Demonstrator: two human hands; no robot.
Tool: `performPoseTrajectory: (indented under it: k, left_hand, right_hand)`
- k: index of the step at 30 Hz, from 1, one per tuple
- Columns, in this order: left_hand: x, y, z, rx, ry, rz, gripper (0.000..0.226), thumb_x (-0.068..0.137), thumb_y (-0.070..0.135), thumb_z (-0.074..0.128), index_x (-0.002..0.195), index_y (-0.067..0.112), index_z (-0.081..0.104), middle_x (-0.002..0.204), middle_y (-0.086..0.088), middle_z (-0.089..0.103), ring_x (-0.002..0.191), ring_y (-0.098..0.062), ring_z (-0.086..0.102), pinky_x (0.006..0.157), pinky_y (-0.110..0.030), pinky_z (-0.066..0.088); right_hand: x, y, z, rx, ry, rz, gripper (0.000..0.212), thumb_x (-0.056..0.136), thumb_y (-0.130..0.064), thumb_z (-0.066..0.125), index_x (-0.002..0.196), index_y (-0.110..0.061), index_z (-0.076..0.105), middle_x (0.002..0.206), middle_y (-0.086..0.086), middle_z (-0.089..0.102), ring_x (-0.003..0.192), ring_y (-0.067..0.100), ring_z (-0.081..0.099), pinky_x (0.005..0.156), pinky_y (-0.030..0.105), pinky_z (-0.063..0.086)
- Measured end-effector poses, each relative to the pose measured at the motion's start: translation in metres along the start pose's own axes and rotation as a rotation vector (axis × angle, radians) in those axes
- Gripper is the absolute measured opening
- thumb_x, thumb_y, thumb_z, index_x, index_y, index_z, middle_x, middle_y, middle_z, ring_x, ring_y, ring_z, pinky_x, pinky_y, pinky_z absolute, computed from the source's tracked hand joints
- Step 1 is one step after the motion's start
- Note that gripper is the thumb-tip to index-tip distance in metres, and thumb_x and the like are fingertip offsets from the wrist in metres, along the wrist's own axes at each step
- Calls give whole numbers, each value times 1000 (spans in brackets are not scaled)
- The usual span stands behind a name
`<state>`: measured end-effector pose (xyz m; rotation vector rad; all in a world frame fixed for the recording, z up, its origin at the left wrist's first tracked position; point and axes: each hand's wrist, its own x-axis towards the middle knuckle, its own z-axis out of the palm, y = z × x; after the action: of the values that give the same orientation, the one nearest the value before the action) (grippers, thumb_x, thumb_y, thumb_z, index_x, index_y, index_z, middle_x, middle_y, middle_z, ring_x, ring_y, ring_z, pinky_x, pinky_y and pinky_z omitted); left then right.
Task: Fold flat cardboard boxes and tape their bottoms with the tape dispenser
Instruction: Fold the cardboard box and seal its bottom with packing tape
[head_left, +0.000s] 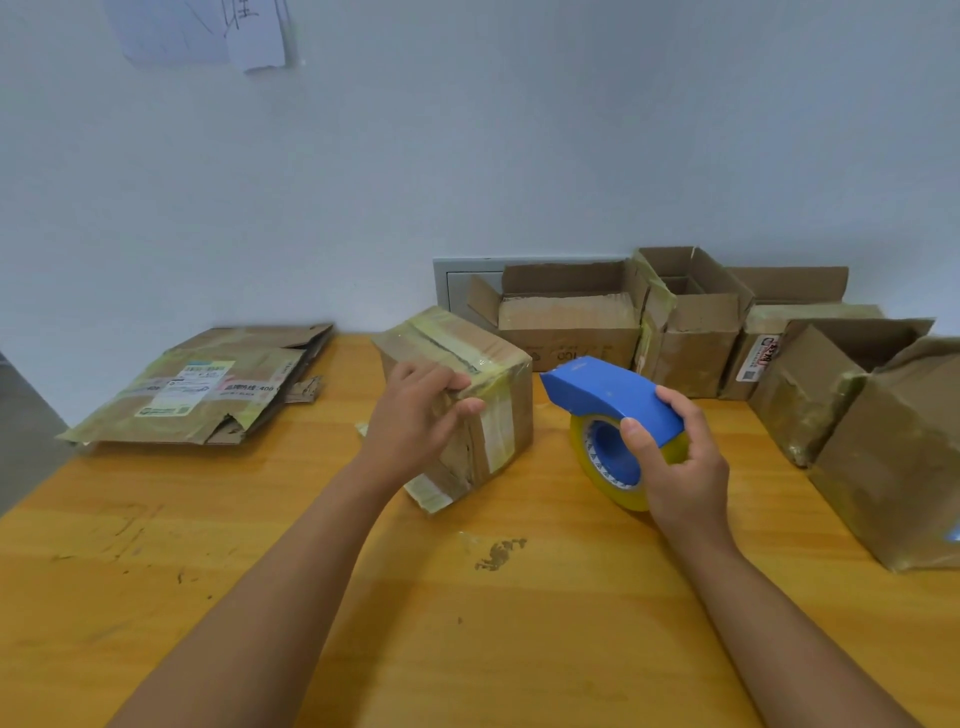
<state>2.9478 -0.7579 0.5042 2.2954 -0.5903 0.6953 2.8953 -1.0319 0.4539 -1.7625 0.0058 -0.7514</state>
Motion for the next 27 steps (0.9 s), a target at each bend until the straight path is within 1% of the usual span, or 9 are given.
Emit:
performPoseTrajectory:
  k: [3,5,8,13,16,19,22,24,27]
  left_hand:
    - [1,2,-1,95,9,37,20,92,27,68,100,9,67,93,4,63,93,-14,43,76,-29,39]
    - [5,4,-3,212,-49,35,25,94,34,59,111,17,63,99,4,61,96,-17,45,82,-36,41]
    - [15,15,3,430,-128,-27,43,95,53,50,131,30,56,108,4,54,106,-20,44,91,-37,32]
    - [20,24,9,358,-150,-71,17,98,29,56,112,20,60,114,2,62,104,-22,53,87,-31,31]
    - [17,10,-12,277,-263,-77,26,99,20,53,123,30,53,122,9,58,100,-11,49,76,-28,36]
    - [16,6,-23,295,-366,-86,40,98,42,53,136,39,44,131,10,49,111,-11,51,82,-25,41]
    - [16,25,-5,500,-306,-193,69,83,82,38,122,26,53,122,2,53,106,-18,53,86,-31,44]
    - [16,42,10,668,-235,-259,75,83,85,30,112,19,51,110,-1,58,98,-21,55,83,-33,43]
    - [19,50,16,731,-175,-237,50,96,62,37,113,16,47,112,-6,60,99,-23,56,84,-34,44]
  right_hand:
    - [0,0,0,4,-1,3,53,77,-65,59,125,-43,53,115,-31,52,101,-12,54,72,5,44]
    - [-1,1,0,7,7,3,53,77,-65,60,125,-42,54,115,-31,52,102,-12,54,73,5,44]
    - [-1,1,1,27,26,21,54,77,-64,60,126,-41,54,115,-33,52,103,-12,54,73,5,44]
    - [-1,1,1,52,42,32,51,77,-65,61,124,-45,54,115,-35,52,104,-12,53,73,4,44]
    - [-1,1,0,69,48,46,50,77,-64,61,123,-46,54,113,-38,53,104,-11,54,74,5,44]
    - [0,1,0,73,59,46,51,76,-64,61,123,-45,55,114,-33,54,103,-11,54,73,4,44]
    - [-2,1,1,75,49,40,52,76,-65,61,124,-45,55,116,-29,54,103,-11,55,73,5,45]
    - [-2,1,1,75,44,39,53,76,-66,61,124,-45,54,117,-30,53,103,-11,55,72,4,44]
    - [-1,1,1,76,46,39,54,76,-66,60,124,-44,55,117,-29,54,103,-11,54,71,4,44]
